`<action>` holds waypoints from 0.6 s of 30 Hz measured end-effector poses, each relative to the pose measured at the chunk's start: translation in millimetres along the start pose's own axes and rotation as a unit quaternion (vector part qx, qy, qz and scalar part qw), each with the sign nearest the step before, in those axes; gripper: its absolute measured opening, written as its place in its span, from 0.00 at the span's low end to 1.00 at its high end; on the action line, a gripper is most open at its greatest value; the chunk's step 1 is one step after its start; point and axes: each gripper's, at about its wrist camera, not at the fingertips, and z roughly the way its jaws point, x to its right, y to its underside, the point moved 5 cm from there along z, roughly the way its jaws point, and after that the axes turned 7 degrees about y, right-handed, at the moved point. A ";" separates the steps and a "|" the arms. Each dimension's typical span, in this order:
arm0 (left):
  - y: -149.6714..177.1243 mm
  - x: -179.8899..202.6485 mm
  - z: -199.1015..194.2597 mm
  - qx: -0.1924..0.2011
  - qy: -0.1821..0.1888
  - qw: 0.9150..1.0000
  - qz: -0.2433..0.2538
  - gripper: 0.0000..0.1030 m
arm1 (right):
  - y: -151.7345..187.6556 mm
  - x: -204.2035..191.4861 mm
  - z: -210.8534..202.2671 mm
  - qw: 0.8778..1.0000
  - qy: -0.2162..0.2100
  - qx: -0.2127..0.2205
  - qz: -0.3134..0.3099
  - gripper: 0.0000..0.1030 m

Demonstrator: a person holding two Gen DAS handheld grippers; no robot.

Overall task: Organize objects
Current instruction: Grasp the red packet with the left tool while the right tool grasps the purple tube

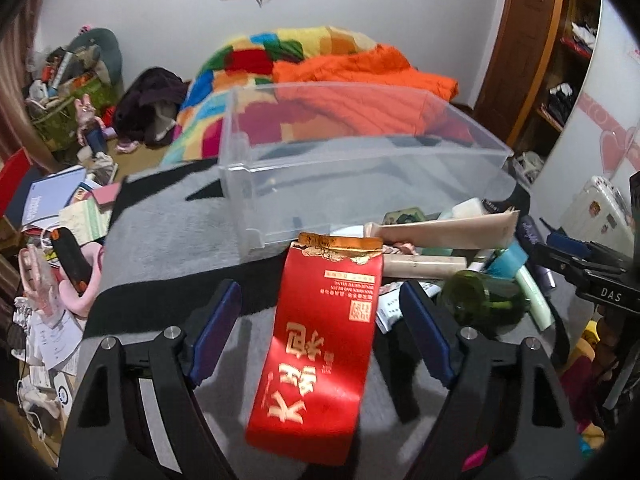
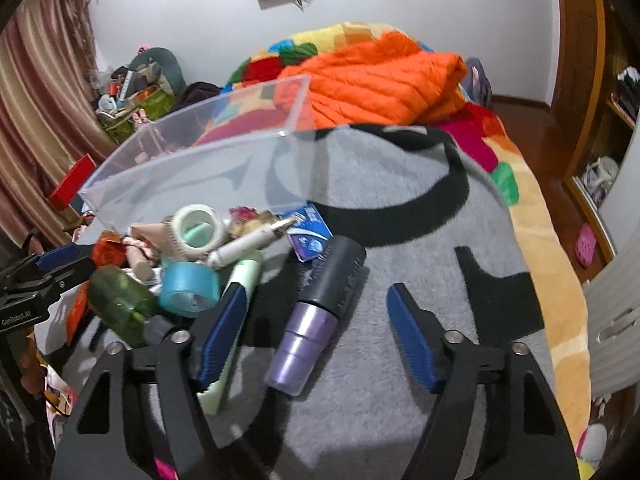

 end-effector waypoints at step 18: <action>15.8 -16.0 -7.2 0.028 0.020 0.998 -0.056 0.53 | -5.8 10.9 -12.9 1.000 0.000 0.019 0.016 0.23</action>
